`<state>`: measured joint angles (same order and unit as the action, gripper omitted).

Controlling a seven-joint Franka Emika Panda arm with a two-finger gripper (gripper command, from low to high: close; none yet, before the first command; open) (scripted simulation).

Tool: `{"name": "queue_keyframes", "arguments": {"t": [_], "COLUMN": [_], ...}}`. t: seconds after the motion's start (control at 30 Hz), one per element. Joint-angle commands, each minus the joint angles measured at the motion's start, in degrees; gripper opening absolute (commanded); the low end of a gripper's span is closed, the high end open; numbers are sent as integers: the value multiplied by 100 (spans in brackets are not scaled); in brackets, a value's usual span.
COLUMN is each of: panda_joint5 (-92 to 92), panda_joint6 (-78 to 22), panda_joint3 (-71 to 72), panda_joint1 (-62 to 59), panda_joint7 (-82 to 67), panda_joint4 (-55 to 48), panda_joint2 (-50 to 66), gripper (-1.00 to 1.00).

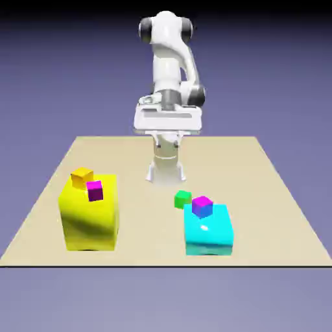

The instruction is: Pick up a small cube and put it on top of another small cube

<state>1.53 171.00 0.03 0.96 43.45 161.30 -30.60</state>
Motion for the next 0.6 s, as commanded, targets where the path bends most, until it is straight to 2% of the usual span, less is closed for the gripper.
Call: {"name": "queue_keyframes", "arguments": {"t": [0.0,0.5,0.57], "panda_joint5": [127,2035,2063], "panda_joint6": [-250,-3987,-4041], "panda_joint3": [2,37,37], "panda_joint1": [23,364,369], "panda_joint7": [83,1319,1336], "panda_joint4": [25,399,405], "panda_joint2": [171,2732,2770], "gripper": [0,0,0]}}
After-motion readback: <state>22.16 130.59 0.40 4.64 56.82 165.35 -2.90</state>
